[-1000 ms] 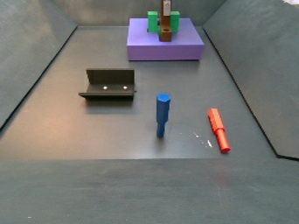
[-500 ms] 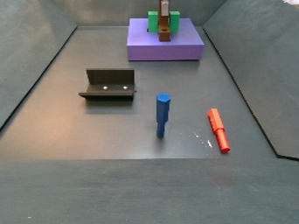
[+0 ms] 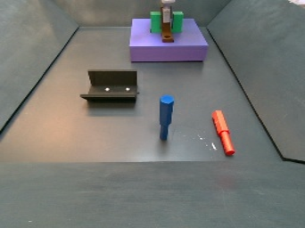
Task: Pick up the brown object. Move up. Place the brown object on the fixture. Regrasp the brown object. Move to above the board. Insert the brown object.
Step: Insert the brown object.
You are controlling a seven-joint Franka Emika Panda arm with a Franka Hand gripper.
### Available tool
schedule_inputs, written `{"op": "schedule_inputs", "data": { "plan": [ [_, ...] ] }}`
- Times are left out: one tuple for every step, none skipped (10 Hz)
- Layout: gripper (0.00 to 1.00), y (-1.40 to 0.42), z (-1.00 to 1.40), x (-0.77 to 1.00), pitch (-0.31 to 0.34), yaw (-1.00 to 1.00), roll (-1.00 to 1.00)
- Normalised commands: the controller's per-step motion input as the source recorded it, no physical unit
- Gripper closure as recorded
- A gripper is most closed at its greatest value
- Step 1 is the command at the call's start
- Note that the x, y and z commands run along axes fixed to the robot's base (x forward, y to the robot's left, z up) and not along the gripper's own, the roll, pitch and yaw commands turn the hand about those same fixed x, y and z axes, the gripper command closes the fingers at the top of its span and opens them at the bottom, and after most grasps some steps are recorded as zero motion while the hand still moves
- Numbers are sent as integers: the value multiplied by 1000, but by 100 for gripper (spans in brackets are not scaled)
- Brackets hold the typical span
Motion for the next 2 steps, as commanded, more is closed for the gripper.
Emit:
{"op": "schedule_inputs", "data": {
  "plan": [
    [100,0,0,43,84,-40,10],
    [100,0,0,0,0,0,0]
  ]
}}
